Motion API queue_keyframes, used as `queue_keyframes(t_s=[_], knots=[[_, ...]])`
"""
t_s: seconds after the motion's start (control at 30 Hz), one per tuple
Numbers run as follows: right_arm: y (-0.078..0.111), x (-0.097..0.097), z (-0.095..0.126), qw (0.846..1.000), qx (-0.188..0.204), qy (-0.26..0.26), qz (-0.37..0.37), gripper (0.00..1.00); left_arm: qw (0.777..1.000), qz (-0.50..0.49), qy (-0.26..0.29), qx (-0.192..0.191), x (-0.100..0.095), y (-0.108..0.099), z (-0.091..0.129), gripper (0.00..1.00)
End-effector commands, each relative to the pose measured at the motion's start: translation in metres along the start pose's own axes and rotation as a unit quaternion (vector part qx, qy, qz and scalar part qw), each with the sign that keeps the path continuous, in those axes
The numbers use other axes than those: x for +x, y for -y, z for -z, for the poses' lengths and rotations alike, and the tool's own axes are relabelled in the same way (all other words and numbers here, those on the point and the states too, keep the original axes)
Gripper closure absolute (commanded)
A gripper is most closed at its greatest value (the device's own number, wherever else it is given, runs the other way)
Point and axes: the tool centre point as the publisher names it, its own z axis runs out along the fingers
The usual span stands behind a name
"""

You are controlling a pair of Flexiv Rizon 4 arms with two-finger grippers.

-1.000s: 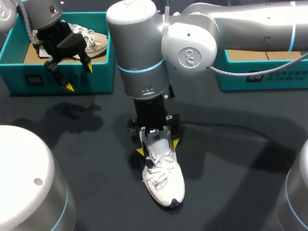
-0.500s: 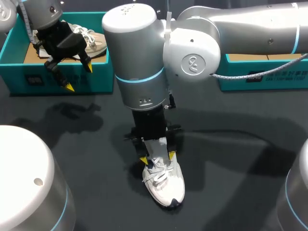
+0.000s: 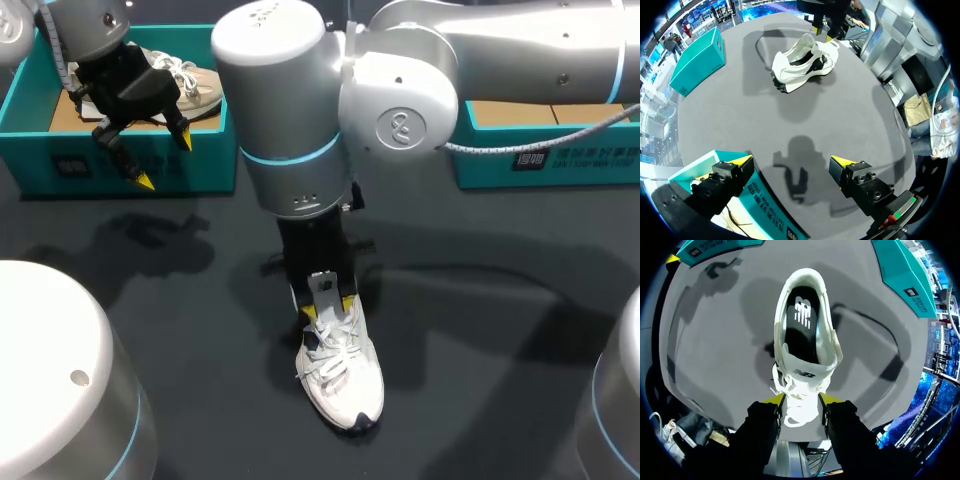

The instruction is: Take the shoe out of the shoebox, open the shoe tongue, remove and reinsert the insole, then place the shoe into the shoebox

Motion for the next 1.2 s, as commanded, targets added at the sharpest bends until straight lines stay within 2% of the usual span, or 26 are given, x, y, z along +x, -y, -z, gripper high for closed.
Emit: queue_keyframes(t_s=[0.03,0.43,0.73,1.07,1.2], knots=[[-0.013,-0.005,-0.009,1.0,0.003,-0.008,0.006,0.62,1.0,0.0,-0.001,-0.001,0.0,0.0,0.0,0.0],[-0.047,-0.012,-0.037,0.999,0.006,-0.034,0.024,0.64,1.0,0.0,-0.001,-0.001,0.0,0.0,0.0,0.0],[-0.048,-0.006,-0.011,0.999,-0.007,0.002,0.034,0.64,1.0,0.0,-0.001,-0.001,0.0,0.0,0.0,0.0],[-0.074,-0.012,-0.041,0.999,0.004,-0.034,0.039,0.65,1.0,0.0,-0.001,-0.001,0.0,0.0,0.0,0.0],[-0.079,-0.01,-0.043,0.998,-0.002,-0.039,0.046,0.65,1.0,0.0,-0.001,-0.001,0.0,0.0,0.0,0.0]])
